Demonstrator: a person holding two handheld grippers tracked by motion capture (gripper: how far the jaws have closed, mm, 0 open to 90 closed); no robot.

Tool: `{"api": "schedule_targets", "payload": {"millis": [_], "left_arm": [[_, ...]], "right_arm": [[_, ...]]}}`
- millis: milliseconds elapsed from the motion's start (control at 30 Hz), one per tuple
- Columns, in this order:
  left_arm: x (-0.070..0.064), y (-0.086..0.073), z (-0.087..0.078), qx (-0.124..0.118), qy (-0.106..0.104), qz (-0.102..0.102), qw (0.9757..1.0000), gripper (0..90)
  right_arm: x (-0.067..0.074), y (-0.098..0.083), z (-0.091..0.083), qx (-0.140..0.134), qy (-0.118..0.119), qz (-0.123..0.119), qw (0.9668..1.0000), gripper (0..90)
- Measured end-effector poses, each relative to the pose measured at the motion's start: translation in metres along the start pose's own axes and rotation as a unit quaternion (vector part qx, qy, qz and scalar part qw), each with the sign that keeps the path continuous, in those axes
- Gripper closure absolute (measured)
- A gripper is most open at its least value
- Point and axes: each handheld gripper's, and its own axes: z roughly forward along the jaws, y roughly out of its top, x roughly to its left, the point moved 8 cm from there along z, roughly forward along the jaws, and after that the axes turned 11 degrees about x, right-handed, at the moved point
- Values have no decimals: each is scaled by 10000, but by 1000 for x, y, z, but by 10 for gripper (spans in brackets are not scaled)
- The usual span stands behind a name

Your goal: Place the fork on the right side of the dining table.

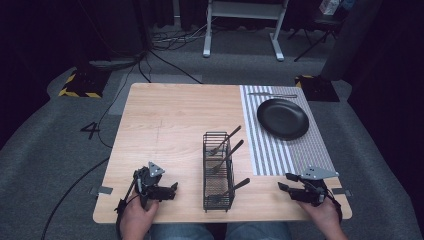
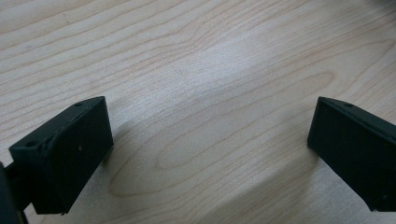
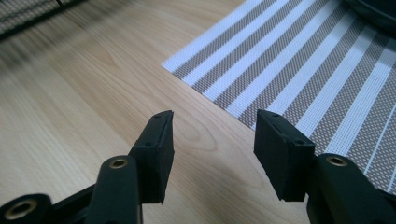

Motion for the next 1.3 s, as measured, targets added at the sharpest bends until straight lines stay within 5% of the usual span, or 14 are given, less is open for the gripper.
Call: {"api": "schedule_targets", "payload": {"millis": [967,1300], "left_arm": [[0,2,1,-1,-9,6,10000,1],[0,2,1,-2,-11,0,10000,1]], "right_arm": [[24,37,-54,-197,501,17,9985,468],[44,58,-68,-225,616,-278,9975,468]]}}
